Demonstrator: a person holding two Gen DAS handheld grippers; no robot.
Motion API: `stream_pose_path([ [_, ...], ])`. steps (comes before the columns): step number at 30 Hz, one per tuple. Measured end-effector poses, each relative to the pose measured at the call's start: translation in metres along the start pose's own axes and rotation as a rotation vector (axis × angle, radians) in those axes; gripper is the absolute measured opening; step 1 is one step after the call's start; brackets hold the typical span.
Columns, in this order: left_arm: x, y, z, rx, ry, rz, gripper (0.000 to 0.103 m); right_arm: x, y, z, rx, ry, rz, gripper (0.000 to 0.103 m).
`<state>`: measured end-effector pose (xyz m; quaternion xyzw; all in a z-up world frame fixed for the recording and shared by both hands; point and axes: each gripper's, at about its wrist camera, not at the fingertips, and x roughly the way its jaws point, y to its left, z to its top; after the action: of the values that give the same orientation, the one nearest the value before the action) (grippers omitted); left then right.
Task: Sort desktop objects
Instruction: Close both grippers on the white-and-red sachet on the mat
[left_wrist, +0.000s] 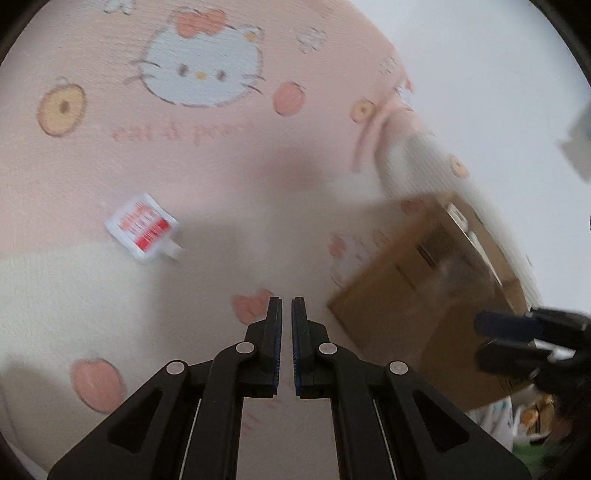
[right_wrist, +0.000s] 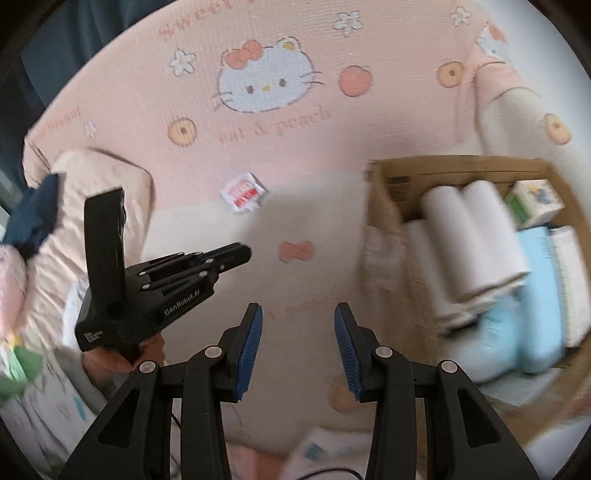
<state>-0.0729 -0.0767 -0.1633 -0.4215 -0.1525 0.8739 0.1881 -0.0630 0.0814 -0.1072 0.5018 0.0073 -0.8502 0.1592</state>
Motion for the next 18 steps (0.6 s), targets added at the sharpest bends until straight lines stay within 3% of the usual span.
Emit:
stream_pose_path([
  [5, -0.01, 0.041, 0.018, -0.116, -0.038, 0.05, 0.005, 0.032, 0.028, 0.01, -0.061, -0.084, -0.015, 0.037],
  [9, -0.011, 0.085, 0.025, -0.314, -0.025, 0.003, 0.006, 0.061, 0.042, 0.021, -0.072, -0.116, 0.045, 0.038],
  [14, 0.0, 0.14, 0.026, -0.542, 0.002, -0.03, 0.006, 0.113, 0.041, 0.032, 0.037, -0.099, 0.196, 0.039],
  [18, 0.011, 0.169, 0.021, -0.714, 0.033, -0.084, 0.009, 0.153, 0.037, 0.037, 0.133, -0.088, 0.209, 0.039],
])
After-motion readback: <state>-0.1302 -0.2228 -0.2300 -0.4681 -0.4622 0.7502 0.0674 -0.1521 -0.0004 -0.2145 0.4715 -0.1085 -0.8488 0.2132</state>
